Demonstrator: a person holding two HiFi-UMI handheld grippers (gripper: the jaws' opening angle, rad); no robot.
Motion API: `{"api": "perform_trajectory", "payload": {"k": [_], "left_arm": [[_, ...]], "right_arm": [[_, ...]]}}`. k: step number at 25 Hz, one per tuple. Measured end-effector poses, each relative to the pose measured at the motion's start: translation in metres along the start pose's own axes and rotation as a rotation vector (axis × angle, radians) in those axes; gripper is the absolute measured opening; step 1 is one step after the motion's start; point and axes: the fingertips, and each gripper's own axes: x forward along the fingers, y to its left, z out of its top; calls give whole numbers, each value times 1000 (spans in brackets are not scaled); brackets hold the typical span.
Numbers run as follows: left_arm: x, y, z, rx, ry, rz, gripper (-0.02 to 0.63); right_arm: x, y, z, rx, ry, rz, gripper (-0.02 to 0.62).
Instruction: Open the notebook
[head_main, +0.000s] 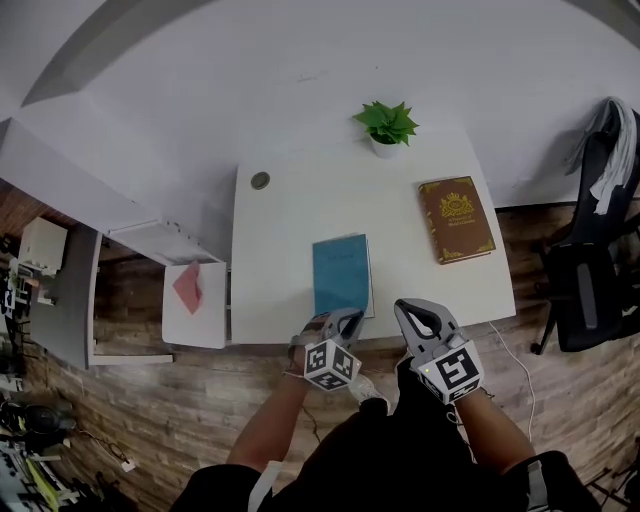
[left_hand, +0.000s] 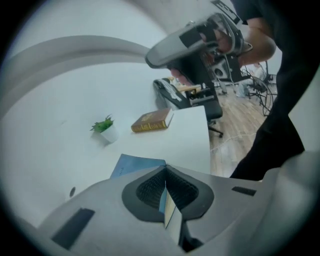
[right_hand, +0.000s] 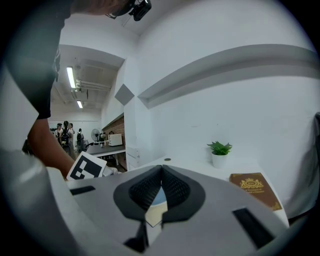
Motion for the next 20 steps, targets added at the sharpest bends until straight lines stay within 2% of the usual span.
{"api": "perform_trajectory", "payload": {"k": [4,9,16,18,20], "left_arm": [[-32,27,8,-156,-119,130,8],[-76,60,-7,-496,-287,289,8],[-118,79,-78,-958,-398,476,6],[-130,87,-99,-1067,-432,523,8],[-139,99,-116,-1144,-456,571,7]], "right_arm": [[7,13,5,-16,-5,19,2],[16,33,11,-45,-5,54,2],[29,57,17,-75,7,90,2],[34,61,20,-82,7,97,2],[37,62,22,-86,6,97,2]]}}
